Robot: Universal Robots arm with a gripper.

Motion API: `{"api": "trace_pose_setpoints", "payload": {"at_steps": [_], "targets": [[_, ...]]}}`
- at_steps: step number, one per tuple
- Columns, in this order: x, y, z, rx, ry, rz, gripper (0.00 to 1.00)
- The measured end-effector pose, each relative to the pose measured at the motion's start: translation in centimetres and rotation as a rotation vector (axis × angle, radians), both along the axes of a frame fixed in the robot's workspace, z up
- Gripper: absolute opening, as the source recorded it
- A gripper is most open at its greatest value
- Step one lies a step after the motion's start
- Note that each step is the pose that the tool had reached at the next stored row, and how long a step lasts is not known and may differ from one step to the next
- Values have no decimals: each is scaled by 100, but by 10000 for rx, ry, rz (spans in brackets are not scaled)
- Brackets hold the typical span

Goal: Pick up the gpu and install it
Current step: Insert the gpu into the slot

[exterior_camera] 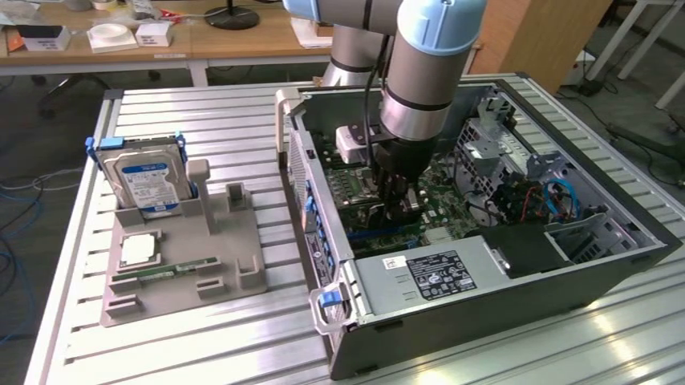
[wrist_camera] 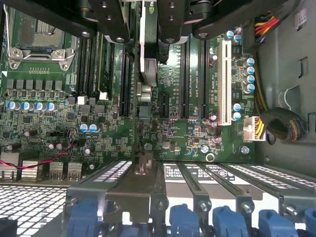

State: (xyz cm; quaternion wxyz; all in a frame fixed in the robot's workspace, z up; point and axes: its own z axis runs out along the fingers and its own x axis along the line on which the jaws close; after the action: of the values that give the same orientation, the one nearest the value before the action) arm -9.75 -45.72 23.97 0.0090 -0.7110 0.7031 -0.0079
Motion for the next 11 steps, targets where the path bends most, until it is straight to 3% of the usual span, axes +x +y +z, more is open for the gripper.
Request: {"api": "trace_pose_setpoints", "payload": {"at_steps": [11], "targets": [[-2,6,0,-1,-7,0,27]]}}
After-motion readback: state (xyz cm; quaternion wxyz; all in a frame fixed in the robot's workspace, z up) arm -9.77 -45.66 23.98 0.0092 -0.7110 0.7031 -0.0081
